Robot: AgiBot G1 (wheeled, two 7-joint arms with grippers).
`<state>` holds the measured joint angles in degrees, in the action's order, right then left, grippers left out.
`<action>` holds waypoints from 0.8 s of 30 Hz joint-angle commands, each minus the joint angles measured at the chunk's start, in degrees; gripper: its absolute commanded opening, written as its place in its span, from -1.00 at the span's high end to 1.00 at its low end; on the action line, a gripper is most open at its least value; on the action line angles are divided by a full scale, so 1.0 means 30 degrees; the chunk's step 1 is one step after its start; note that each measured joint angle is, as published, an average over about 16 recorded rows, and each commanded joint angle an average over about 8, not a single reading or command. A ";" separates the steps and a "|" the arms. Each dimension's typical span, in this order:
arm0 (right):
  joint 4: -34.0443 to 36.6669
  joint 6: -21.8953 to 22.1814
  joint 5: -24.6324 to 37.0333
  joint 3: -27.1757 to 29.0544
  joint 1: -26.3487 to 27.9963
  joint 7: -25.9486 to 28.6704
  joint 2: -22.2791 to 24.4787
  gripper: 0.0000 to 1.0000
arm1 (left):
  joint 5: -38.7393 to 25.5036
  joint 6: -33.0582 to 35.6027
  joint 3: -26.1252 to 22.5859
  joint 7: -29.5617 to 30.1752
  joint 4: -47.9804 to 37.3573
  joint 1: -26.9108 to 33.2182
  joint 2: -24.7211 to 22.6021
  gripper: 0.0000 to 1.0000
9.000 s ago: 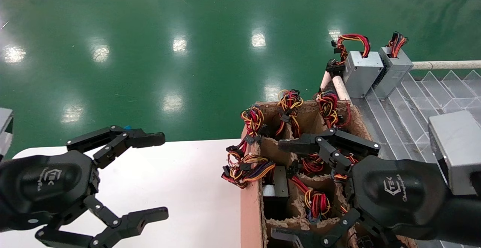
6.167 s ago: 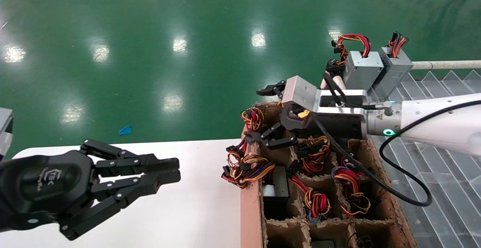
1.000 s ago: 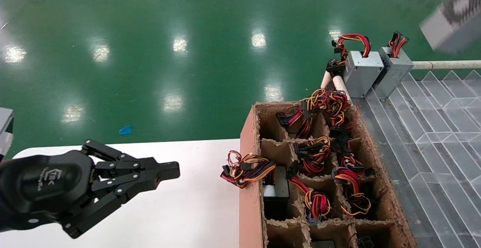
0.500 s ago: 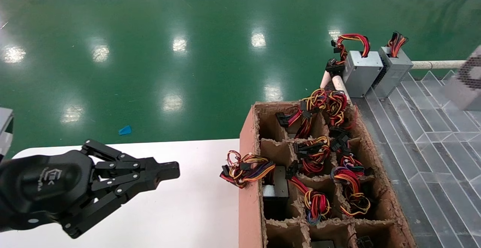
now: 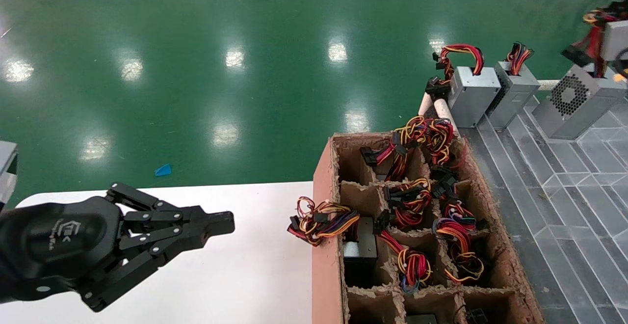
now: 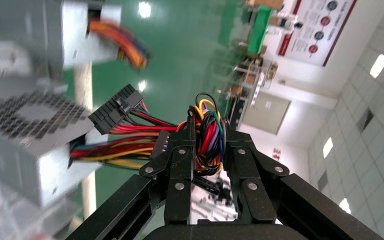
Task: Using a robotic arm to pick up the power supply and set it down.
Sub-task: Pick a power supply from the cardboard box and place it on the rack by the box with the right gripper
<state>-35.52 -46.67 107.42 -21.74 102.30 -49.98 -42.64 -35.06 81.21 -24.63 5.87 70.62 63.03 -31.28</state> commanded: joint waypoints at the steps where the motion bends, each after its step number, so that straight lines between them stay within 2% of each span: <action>1: 0.0698 -0.0018 -0.0438 0.0082 0.0204 -0.0669 -0.0422 1.00 | 0.0000 0.0000 0.0000 0.0000 0.0000 0.0000 0.0000 1.00; 24: 0.5965 0.0399 -0.2738 0.0987 0.1951 -0.6045 -0.2806 1.00 | 0.0000 0.0000 0.0000 0.0000 0.0000 0.0000 0.0000 1.00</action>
<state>-17.57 -45.05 99.42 -18.83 108.07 -67.67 -50.87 -35.06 81.21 -24.63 5.87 70.62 63.03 -31.28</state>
